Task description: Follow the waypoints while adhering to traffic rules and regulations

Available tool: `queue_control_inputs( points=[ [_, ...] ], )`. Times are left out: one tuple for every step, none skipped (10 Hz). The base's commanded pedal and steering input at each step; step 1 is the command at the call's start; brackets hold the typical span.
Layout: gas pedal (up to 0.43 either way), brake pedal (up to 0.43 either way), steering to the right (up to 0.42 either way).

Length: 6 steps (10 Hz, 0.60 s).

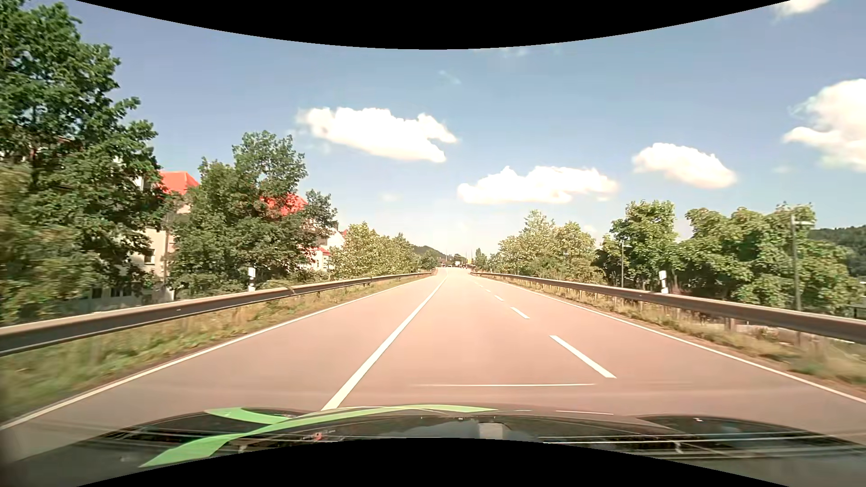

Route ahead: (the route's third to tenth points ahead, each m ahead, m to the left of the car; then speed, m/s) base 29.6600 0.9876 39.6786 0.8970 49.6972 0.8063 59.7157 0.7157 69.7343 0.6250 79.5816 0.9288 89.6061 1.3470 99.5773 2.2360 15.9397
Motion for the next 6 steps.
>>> queue_control_inputs(
  points=[
    [0.15, 0.0, -0.002],
    [0.15, 0.0, -0.003],
    [0.15, 0.0, -0.003],
    [0.138, 0.0, -0.003],
    [0.118, 0.0, -0.002],
    [0.118, 0.0, -0.001]
  ],
)
